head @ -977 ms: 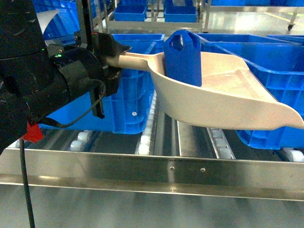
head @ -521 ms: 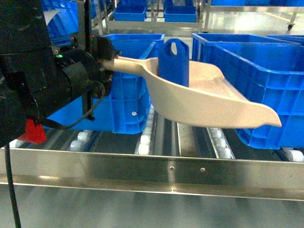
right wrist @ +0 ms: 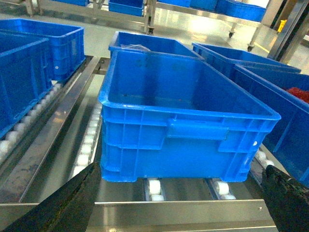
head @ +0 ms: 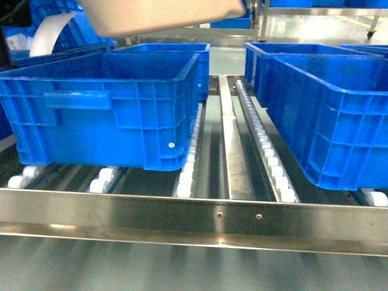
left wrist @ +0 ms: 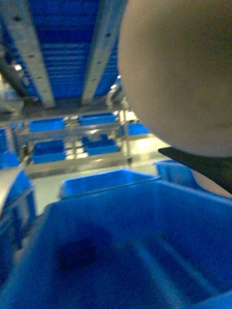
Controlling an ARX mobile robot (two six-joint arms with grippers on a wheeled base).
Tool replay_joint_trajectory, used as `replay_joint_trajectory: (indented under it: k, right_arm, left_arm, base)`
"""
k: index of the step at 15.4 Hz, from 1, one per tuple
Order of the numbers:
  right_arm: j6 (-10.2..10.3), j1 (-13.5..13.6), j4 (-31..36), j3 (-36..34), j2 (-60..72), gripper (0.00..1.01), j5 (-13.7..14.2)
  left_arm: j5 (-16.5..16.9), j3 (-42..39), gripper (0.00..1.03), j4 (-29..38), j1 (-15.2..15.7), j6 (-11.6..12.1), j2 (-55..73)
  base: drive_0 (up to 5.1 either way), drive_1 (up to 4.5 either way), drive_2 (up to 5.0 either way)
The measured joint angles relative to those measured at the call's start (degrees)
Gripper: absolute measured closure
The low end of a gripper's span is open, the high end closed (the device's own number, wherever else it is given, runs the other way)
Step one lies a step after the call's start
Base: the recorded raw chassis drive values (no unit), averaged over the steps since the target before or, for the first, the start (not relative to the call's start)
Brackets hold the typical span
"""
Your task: Place part in tray to right shelf
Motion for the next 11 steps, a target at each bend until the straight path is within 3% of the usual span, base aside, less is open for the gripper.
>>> replay_joint_trajectory:
  k: [1, 2, 3, 4, 5, 7, 8, 9, 11]
  right_arm:
    - [0.0, 0.0, 0.0, 0.0, 0.0, 0.03, 0.0]
    - [0.0, 0.0, 0.0, 0.0, 0.0, 0.03, 0.0]
    - [0.0, 0.0, 0.0, 0.0, 0.0, 0.03, 0.0]
    - [0.0, 0.0, 0.0, 0.0, 0.0, 0.03, 0.0]
    - [0.0, 0.0, 0.0, 0.0, 0.0, 0.03, 0.0]
    - [0.0, 0.0, 0.0, 0.0, 0.0, 0.03, 0.0]
    - [0.0, 0.0, 0.0, 0.0, 0.0, 0.03, 0.0]
    - [0.0, 0.0, 0.0, 0.0, 0.0, 0.03, 0.0]
    - [0.0, 0.0, 0.0, 0.0, 0.0, 0.03, 0.0]
  left_arm:
    - [-5.6, 2.4, 0.89, -2.3, 1.5, 4.2, 0.7]
    - [-12.7, 8.2, 0.89, -3.8, 2.8, 12.3, 2.9]
    - [-16.4, 12.3, 0.89, -3.7, 3.2, 18.4, 4.7]
    - [-20.0, 15.1, 0.89, -1.3, 3.3, 26.9, 6.5]
    - [-21.8, 15.9, 0.89, 1.0, 3.2, 31.6, 7.2]
    - [-22.1, 17.6, 0.89, 1.9, 3.2, 39.9, 7.8]
    - [-21.9, 18.1, 0.89, 2.1, 3.2, 42.9, 7.8]
    - [-21.8, 18.3, 0.89, 1.4, 3.3, 43.8, 7.8]
    - [-20.4, 18.3, 0.89, 0.5, 3.6, 43.3, 7.8]
  base:
    - [0.0, 0.00, 0.0]
    - [0.0, 0.00, 0.0]
    - [0.0, 0.00, 0.0]
    - [0.0, 0.00, 0.0]
    - [0.0, 0.00, 0.0]
    - [0.0, 0.00, 0.0]
    - [0.0, 0.00, 0.0]
    - [0.0, 0.00, 0.0]
    - [0.0, 0.00, 0.0]
